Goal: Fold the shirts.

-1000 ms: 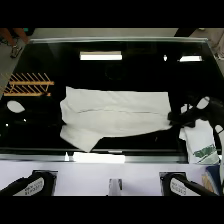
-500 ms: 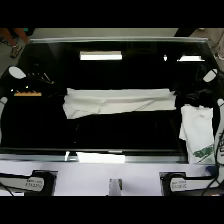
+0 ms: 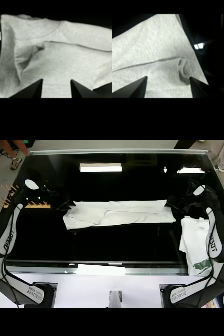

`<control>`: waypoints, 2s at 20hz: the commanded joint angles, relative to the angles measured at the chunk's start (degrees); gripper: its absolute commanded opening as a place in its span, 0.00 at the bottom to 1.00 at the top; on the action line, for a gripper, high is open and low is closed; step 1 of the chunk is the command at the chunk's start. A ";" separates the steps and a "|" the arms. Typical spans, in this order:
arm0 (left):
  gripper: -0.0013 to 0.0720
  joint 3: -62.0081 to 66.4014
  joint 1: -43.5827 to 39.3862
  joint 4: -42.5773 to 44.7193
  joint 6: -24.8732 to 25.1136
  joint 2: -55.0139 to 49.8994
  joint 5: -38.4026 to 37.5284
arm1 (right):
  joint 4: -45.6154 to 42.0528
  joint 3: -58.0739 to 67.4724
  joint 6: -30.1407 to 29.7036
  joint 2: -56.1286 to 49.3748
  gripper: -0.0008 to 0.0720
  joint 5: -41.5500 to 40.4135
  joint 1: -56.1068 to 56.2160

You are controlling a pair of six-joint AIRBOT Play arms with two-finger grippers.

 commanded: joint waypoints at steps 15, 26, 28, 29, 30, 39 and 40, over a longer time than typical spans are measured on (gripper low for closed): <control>0.74 8.13 -3.17 -9.66 5.11 12.28 -9.09 | -1.38 0.76 -0.13 -5.25 0.97 1.01 0.11; 0.07 3.26 -19.23 -9.88 5.16 9.11 5.88 | 12.79 0.76 -5.88 5.77 0.06 8.83 0.09; 0.07 2.12 -25.42 -10.14 5.11 5.22 8.74 | 13.44 0.76 -5.05 11.58 0.06 11.28 0.09; 0.07 2.12 -28.02 -11.54 5.11 3.19 10.51 | 13.44 0.76 -4.11 14.60 0.06 13.14 0.09; 0.07 2.12 -30.45 -14.47 5.11 1.07 13.31 | 13.46 0.76 -2.99 17.38 0.06 15.54 0.09; 0.07 2.12 -44.02 -28.48 2.51 -11.13 26.36 | 12.83 0.74 5.09 39.34 0.06 35.89 0.09; 0.07 2.12 -45.33 -30.16 2.12 -11.96 26.32 | 12.66 0.74 5.81 40.85 0.06 36.17 0.09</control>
